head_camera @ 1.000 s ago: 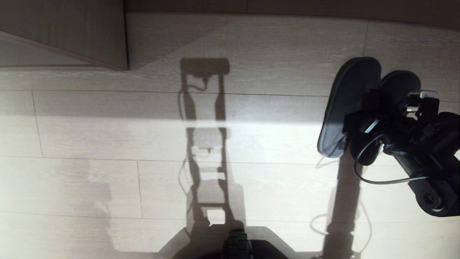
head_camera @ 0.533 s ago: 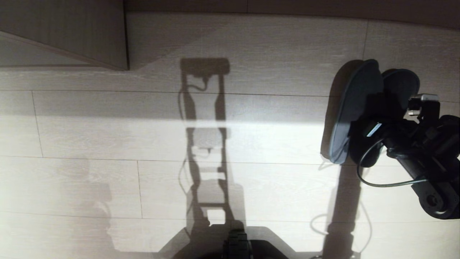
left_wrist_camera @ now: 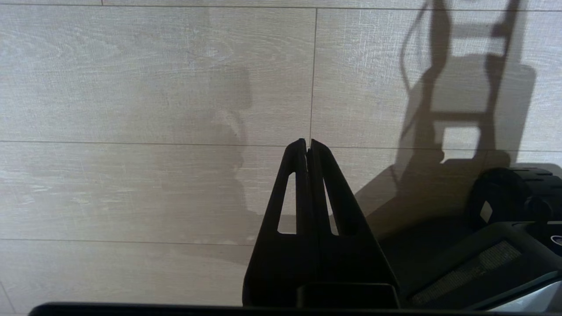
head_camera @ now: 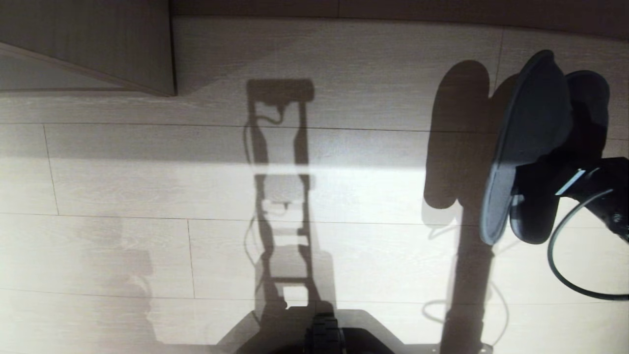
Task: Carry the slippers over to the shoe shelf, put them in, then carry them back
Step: Pick up the slippers on the floor, then place the slippers into the shoe cabinet
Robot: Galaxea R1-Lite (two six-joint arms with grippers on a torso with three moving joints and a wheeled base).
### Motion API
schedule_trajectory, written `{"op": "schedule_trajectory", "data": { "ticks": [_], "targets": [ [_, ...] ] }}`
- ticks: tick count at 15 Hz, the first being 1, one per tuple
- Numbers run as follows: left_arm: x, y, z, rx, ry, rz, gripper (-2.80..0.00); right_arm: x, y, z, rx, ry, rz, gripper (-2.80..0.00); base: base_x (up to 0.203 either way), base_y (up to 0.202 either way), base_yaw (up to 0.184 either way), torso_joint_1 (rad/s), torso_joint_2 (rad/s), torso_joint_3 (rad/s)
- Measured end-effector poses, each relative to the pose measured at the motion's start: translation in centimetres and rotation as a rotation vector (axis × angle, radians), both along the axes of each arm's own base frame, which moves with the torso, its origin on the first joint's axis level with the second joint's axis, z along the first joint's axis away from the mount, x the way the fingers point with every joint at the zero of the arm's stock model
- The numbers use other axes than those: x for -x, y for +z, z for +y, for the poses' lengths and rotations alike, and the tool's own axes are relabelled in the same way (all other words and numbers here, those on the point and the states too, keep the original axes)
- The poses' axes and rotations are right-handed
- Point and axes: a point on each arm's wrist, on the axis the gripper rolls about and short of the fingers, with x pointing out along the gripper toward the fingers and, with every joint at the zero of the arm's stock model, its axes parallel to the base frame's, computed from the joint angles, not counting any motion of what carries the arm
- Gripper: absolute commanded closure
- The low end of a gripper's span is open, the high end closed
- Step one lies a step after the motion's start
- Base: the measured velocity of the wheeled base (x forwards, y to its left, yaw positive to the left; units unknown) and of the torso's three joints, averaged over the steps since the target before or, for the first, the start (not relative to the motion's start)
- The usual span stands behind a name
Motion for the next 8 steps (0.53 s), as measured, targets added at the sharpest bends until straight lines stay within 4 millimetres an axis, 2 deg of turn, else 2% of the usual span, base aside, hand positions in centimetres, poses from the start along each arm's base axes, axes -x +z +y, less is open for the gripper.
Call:
{"op": "schedule_trajectory", "data": {
  "ticks": [5,8],
  "targets": [
    [0.0,0.0,0.0,0.002,0.000,0.000,0.00,9.3,1.6,1.1,0.050,0.119,0.024,0.00,0.000,0.000,0.000,0.000,0.00,0.000],
    [0.0,0.0,0.0,0.002,0.000,0.000,0.00,14.5,0.9,1.7,0.096,0.163,0.051,0.00,0.000,0.000,0.000,0.000,0.00,0.000]
  ]
}}
